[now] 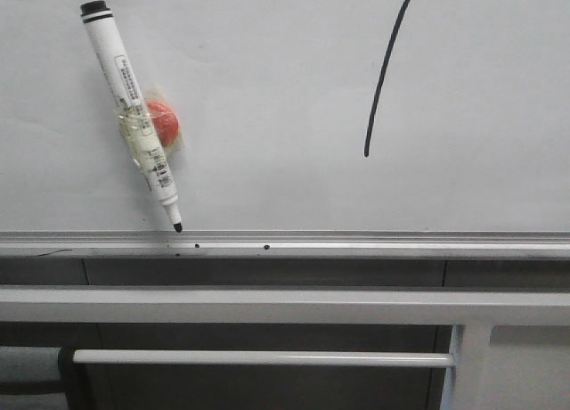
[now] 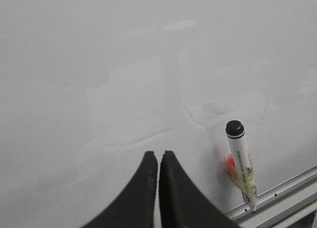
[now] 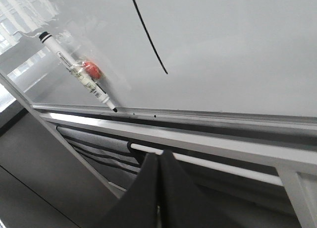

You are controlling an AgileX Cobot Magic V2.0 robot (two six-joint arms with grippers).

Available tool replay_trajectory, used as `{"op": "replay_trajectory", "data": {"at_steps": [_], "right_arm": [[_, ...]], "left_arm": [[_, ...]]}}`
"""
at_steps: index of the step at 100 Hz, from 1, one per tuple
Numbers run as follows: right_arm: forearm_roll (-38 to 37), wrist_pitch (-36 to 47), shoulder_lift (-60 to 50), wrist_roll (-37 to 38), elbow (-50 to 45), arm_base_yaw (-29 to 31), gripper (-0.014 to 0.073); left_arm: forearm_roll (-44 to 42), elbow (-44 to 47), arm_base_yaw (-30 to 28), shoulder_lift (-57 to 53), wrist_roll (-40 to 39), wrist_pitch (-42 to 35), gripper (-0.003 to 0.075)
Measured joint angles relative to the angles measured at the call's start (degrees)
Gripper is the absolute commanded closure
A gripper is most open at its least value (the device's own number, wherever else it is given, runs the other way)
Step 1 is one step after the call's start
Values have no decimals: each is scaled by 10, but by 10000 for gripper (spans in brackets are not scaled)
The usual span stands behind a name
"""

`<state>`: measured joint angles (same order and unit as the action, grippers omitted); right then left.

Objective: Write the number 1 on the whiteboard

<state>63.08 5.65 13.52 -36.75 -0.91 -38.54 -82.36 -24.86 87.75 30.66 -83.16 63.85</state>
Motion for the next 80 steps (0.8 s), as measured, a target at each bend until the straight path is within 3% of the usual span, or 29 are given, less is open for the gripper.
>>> {"op": "replay_trajectory", "data": {"at_steps": [49, 69, 80], "right_arm": [[2, 0, 0, 0, 0, 0, 657], [2, 0, 0, 0, 0, 0, 657], [2, 0, 0, 0, 0, 0, 657]], "left_arm": [[0, 0, 0, 0, 2, 9, 741], [0, 1, 0, -9, -3, -76, 741], [-3, 1, -39, -33, -3, -163, 741]]}}
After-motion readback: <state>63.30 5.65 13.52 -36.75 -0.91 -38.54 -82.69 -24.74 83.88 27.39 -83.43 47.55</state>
